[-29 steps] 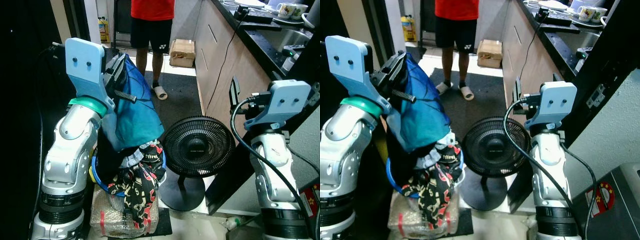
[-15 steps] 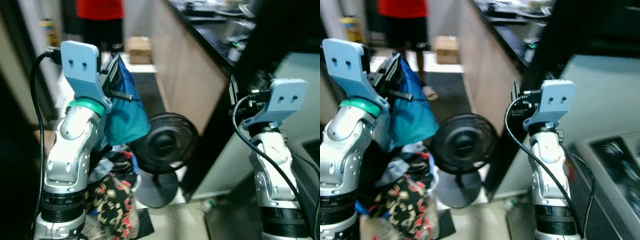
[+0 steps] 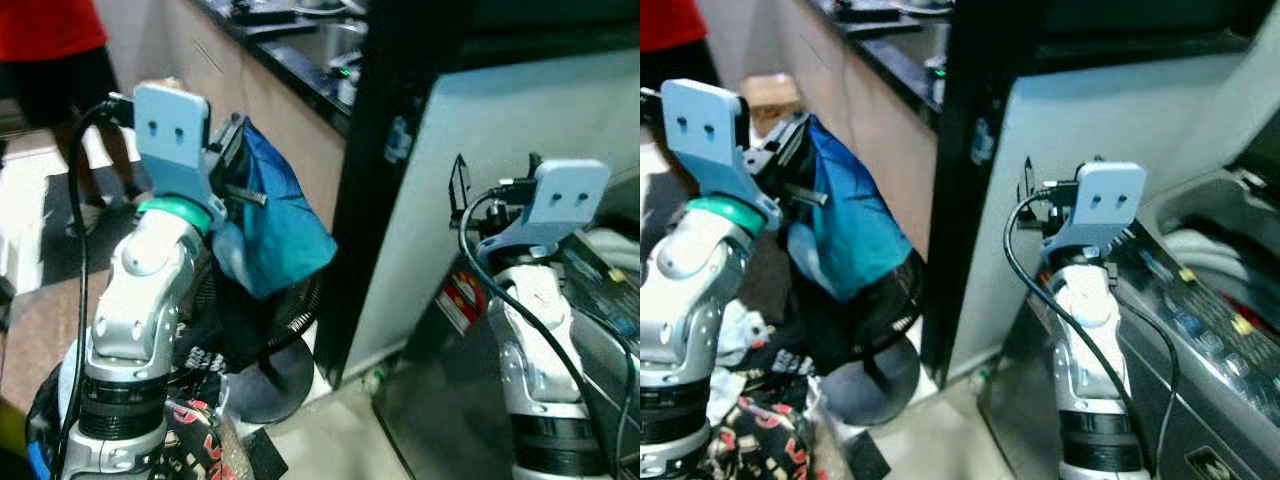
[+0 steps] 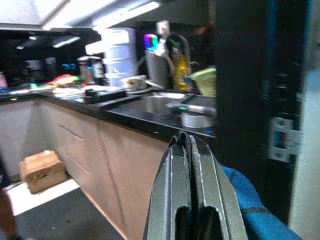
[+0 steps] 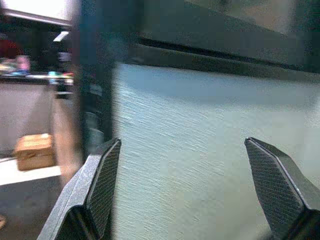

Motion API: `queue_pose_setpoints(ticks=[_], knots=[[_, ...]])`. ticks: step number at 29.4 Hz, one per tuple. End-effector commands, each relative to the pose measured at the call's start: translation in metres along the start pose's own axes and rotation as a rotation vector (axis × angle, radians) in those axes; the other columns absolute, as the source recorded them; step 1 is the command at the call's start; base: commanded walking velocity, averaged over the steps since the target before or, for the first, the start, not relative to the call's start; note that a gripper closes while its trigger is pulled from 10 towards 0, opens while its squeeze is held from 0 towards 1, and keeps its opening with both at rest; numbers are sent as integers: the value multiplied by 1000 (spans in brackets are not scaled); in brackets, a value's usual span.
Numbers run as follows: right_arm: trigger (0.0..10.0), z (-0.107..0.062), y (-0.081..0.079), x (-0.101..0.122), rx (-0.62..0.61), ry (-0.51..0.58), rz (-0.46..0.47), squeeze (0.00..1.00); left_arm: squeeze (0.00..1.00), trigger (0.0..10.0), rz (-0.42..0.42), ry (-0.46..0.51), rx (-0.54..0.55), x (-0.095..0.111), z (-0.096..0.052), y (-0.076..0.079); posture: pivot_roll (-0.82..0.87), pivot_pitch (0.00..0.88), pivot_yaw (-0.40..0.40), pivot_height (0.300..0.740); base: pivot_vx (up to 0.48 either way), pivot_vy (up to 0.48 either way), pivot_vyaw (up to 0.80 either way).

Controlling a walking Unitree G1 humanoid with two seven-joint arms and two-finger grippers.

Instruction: Clothes washing

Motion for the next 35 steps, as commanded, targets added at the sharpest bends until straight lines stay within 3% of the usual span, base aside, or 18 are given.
queue_pose_setpoints(ticks=[1, 9, 17, 35], knots=[[10000, -2, 7, -4, -31, -20, 3, 0, 0, 10000, 1, 26, -31, 6, 3, 6, 34, 0, 33, 740, 0, 0, -800], [10000, -3, 7, -8, -54, -49, 54, 0, 0, 10000, -4, 14, -27, 4, 2, 5, 36, 0, 36, 740, 0, 0, -800], [10000, -1, -4, -6, -8, -43, 51, 0, 0, 10000, -10, 0, -2, -2, -1, 3, 40, 0, 17, 740, 0, 0, -800], [10000, 1, -10, -4, -43, -26, 87, 0, 0, 10000, 39, -15, -34, 5, 4, -2, 93, 0, 85, 740, 0, 0, -800]])
Point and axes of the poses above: a point about 5 cm out from each wrist's last joint towards the gripper, its own z axis pointing out of the wrist towards the gripper, its own x axis along the axis of the wrist's last joint, y = z × x, the point moved 3 cm from there along z, pointing out of the wrist towards the gripper, and after that the axes turned 12 degrees about -z, right-handed, at the moved point
